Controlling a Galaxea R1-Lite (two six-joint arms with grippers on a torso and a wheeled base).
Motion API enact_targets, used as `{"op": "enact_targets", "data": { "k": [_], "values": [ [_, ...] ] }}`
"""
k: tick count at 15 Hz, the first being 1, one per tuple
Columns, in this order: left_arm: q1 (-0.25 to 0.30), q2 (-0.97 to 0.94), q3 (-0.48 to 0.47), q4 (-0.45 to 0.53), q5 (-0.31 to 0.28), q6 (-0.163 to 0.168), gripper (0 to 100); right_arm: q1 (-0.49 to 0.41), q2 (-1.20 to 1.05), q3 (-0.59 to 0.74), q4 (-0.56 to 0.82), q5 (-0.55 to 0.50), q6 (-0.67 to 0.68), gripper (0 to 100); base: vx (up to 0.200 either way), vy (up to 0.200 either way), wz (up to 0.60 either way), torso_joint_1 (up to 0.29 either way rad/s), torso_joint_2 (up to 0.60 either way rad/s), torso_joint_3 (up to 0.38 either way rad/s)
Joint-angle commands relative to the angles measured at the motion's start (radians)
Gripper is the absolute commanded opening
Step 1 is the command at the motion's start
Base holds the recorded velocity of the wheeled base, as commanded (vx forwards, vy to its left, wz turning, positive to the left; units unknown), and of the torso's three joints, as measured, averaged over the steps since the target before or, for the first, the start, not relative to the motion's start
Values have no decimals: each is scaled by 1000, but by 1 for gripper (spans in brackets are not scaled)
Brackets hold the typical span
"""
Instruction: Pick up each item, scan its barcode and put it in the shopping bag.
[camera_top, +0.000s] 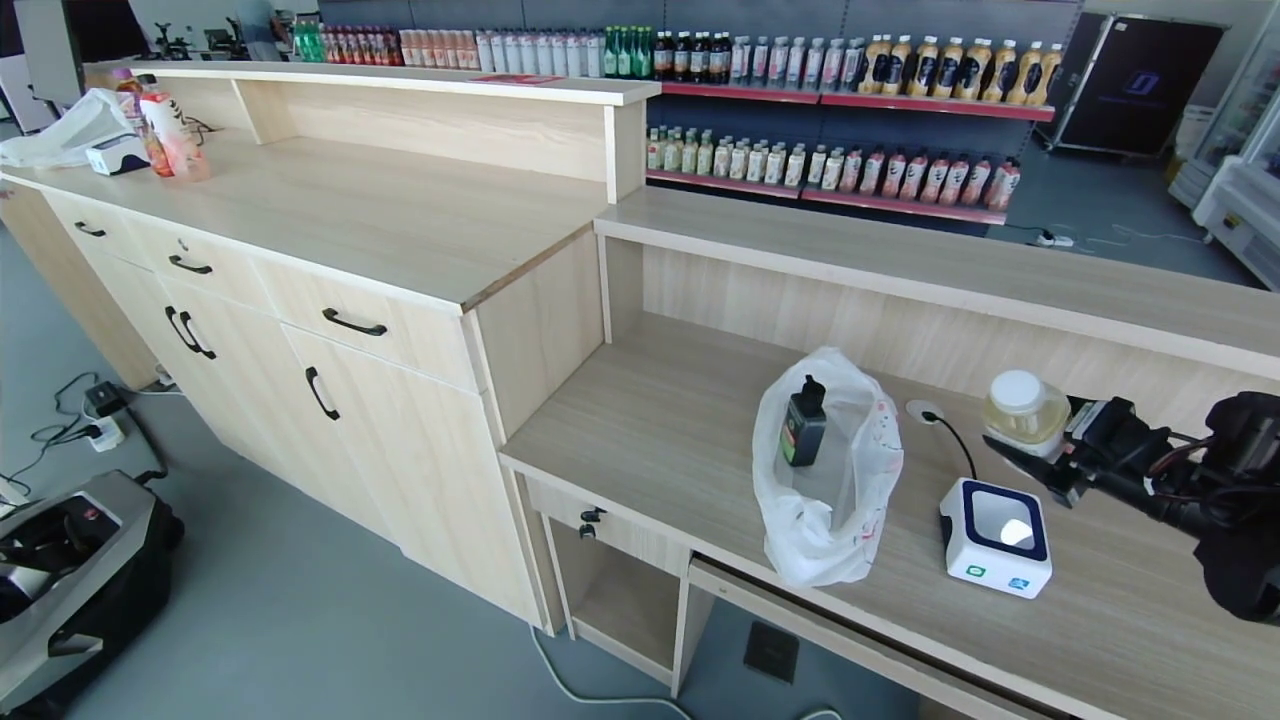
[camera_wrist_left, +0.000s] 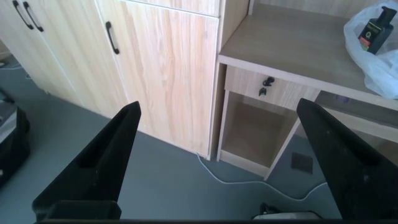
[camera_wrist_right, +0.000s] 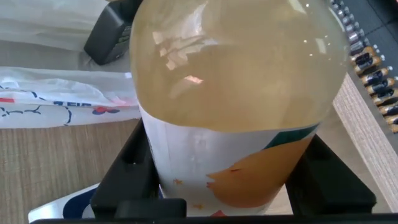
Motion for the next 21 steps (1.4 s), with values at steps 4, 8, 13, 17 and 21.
{"op": "enact_targets", "data": {
  "k": [4,8,13,17,21],
  "values": [
    [0,0,0,-1,0,0,100,-37,73,-77,-3,83,-7,0,0,0,0,0,0,0],
    [0,0,0,-1,0,0,100,-53,104,-95,-20,124,-7,0,0,0,0,0,0,0],
    [0,0,0,-1,0,0,100,-79,125,-86,-31,163,-7,0,0,0,0,0,0,0],
    [0,0,0,1,0,-1,100,-92,145,-89,-32,161,-19,0,0,0,0,0,0,0],
    [0,0,0,-1,0,0,100,-91,153,-85,-32,155,-30,0,0,0,0,0,0,0]
  ]
}}
